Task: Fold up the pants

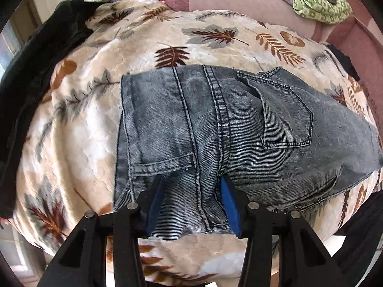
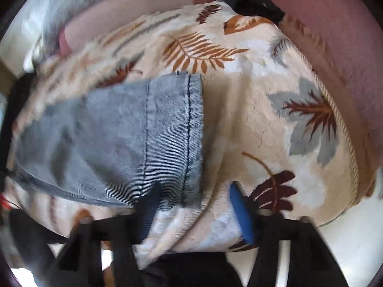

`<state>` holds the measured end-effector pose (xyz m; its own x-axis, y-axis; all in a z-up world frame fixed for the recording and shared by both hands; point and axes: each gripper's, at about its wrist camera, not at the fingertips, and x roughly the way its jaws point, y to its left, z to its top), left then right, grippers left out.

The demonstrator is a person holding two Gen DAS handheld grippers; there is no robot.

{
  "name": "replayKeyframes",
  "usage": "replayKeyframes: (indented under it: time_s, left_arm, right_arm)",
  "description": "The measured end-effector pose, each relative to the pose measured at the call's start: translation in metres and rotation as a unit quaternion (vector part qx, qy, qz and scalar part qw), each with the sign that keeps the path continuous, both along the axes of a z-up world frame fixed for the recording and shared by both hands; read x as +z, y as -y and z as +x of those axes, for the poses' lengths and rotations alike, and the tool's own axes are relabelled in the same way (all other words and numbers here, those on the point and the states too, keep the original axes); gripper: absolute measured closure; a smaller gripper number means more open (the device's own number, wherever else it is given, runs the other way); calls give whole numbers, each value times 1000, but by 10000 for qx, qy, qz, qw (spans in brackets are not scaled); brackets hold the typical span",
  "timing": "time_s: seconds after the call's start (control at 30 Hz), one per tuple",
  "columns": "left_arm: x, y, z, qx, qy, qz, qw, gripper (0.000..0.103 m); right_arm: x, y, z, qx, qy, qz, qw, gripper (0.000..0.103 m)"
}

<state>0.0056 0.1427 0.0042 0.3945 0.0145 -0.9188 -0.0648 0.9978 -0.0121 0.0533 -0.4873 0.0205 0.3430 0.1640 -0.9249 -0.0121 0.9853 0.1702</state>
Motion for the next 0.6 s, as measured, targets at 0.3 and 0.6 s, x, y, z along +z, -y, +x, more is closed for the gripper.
replayKeyframes:
  time_s: [0.3,0.6]
  left_arm:
    - [3,5,1,-73,-32,187,9998,55]
    - [41,-4,-1,141,410,1349,9899,91]
  right_arm:
    - [3,25,85,-893,-50,1121,9897,29]
    - [27,-34,112,-60,318,48,9995,90]
